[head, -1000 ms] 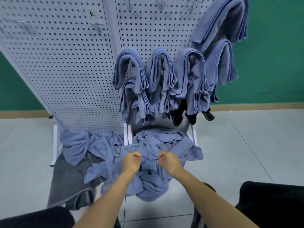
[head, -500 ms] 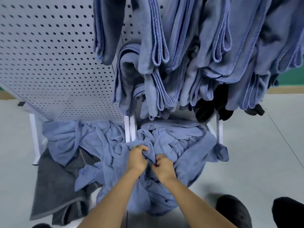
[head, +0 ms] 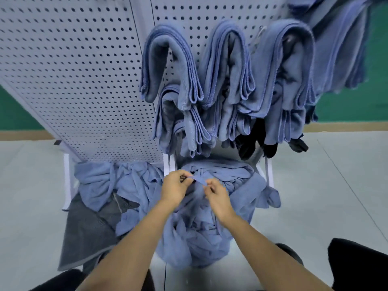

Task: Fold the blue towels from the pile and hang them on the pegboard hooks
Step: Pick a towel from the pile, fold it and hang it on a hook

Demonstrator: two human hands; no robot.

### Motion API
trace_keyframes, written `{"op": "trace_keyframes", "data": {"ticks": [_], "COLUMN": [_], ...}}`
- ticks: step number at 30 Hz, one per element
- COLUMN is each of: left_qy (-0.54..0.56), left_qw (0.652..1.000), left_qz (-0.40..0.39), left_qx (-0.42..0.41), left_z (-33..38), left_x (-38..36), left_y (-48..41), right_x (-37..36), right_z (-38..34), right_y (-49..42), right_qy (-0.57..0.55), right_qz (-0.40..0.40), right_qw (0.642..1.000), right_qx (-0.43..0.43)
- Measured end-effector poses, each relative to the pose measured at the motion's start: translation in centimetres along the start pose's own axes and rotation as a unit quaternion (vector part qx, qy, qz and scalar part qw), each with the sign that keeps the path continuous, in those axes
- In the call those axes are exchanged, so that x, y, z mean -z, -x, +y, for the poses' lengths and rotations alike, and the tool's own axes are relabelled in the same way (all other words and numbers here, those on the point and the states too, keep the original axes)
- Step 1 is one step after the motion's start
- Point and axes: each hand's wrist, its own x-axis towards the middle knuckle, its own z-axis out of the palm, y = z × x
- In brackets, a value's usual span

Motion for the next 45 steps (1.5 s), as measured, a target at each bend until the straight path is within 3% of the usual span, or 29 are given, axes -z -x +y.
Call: {"op": "trace_keyframes", "data": {"ticks": [5,9,14,17,19,22,24,26,28,31,36,38,40,42,45], "left_qy": [0.027,0.12,0.245,0.27,0.211,0.03,-0.077,-0.083,0.027,0.185,0.033,0.078,0.215,0.36,0.489], "left_qw": [0.997,0.989,0.966,0.962,0.973,0.976,0.966,0.962,0.957,0.921,0.904,0.905,0.897,0.87,0.835], "left_qz": [0.042,0.05,0.065,0.015,-0.078,-0.211,-0.244,-0.26,-0.288,-0.336,-0.412,-0.396,-0.362,-0.32,-0.244], "left_qx": [-0.061,-0.076,-0.053,-0.045,-0.044,-0.043,-0.024,-0.003,0.022,0.07,0.113,0.137,0.136,0.108,0.059], "left_z": [8.9,16.1,21.9,23.1,22.7,21.2,20.6,20.8,20.6,20.6,20.4,20.6,20.7,20.8,21.3], "left_x": [4.7,9.0,14.2,15.7,15.5,14.2,12.9,11.8,10.9,10.6,9.3,9.5,10.1,11.2,13.1], "left_y": [2.2,4.2,5.3,7.0,8.2,9.3,9.1,9.6,9.8,10.4,11.0,11.2,11.1,10.7,10.6], "right_x": [3.3,7.2,13.3,16.1,17.2,17.7,17.5,17.1,16.7,15.8,13.2,12.1,11.6,11.8,12.7], "right_z": [-8.2,-15.4,-21.7,-23.4,-23.7,-23.2,-22.9,-22.9,-23.4,-24.3,-24.8,-25.1,-25.3,-25.3,-24.7], "right_y": [2.6,4.8,7.8,9.0,9.4,9.6,9.4,9.0,8.9,8.8,8.3,8.3,8.2,8.0,7.9], "right_qy": [-0.008,-0.009,0.134,0.228,0.232,0.242,0.265,0.278,0.287,0.263,0.101,0.08,0.034,0.003,-0.013], "right_qz": [0.008,0.023,-0.038,0.027,0.09,0.139,0.159,0.182,0.207,0.227,0.157,0.113,0.073,0.06,0.074], "right_qw": [0.996,0.984,0.962,0.94,0.932,0.924,0.915,0.907,0.902,0.912,0.953,0.957,0.966,0.972,0.98], "right_qx": [0.089,0.178,0.236,0.252,0.264,0.263,0.259,0.26,0.246,0.218,0.239,0.254,0.246,0.226,0.187]}}
